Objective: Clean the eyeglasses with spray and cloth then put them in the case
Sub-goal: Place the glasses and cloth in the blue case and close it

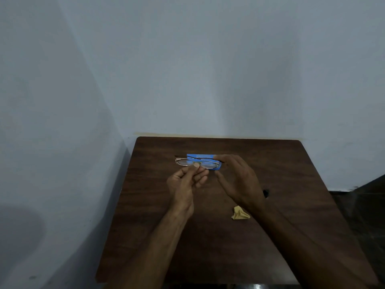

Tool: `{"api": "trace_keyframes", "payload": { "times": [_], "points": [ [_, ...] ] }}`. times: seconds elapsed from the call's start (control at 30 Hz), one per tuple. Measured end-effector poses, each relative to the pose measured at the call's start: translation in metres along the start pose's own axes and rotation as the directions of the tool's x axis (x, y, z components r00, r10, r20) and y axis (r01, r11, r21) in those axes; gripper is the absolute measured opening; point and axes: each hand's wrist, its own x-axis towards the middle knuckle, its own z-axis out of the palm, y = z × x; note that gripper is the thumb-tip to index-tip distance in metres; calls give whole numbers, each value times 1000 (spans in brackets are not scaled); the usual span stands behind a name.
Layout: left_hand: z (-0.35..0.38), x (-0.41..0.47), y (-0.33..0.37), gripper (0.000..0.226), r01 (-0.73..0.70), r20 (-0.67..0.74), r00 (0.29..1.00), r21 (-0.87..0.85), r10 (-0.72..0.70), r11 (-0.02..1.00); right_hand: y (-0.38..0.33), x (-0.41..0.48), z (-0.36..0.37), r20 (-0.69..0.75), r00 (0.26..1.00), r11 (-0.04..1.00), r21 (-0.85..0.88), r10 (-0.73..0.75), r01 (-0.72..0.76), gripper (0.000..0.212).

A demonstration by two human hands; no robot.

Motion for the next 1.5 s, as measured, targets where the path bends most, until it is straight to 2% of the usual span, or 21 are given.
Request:
{"api": "trace_keyframes", "payload": {
  "times": [0.2, 0.37, 0.43, 0.53, 0.63, 0.7, 0.77, 0.83, 0.9, 1.03, 1.33, 1.5],
  "points": [
    [2, 2, 1, 8, 81, 24, 996, -21, -81, 996, -3, 4, 5, -56, 995, 996, -50, -79, 76, 25],
    [-5, 7, 4, 12, 79, 55, 995, 22, -80, 997, 2, 9, 9, -94, 995, 997, 53, -44, 49, 13],
    [-8, 9, 3, 16, 64, 65, 995, 76, -69, 995, 6, 12, 11, -102, 995, 993, 116, 4, 8, 14],
    [-19, 14, -6, 16, 72, 60, 995, 171, -84, 983, 15, 21, 17, -131, 979, 956, 269, 156, -116, 14],
    [-41, 26, -23, 16, 75, 23, 996, 350, -89, 934, 25, 27, 18, -124, 946, 900, 366, 298, -236, 15],
    [-58, 43, -34, 11, 37, -2, 999, 504, -42, 863, 35, 31, 19, -93, 925, 856, 422, 369, -299, 17],
    [-73, 68, -42, 10, -57, 14, 998, 655, 64, 753, 45, 35, 21, -69, 896, 791, 503, 439, -349, 16],
    [-82, 97, -46, 16, -218, 119, 969, 821, 215, 528, 55, 39, 24, -59, 871, 731, 572, 488, -371, 14],
    [-85, 127, -51, 18, -361, 259, 913, 873, 314, 329, 63, 43, 28, -42, 854, 689, 611, 519, -389, 13],
    [-85, 176, -66, 24, -468, 433, 852, 882, 295, 56, 79, 47, 35, -9, 829, 654, 619, 559, -435, 14],
    [-83, 226, -93, 30, -612, 615, 763, 786, 199, -84, 121, 38, 51, 26, 772, 592, 627, 635, -507, 15],
    [-81, 241, -92, 26, -606, 621, 773, 783, 124, -145, 135, 34, 57, 42, 748, 577, 608, 662, -545, 17]
  ]
}}
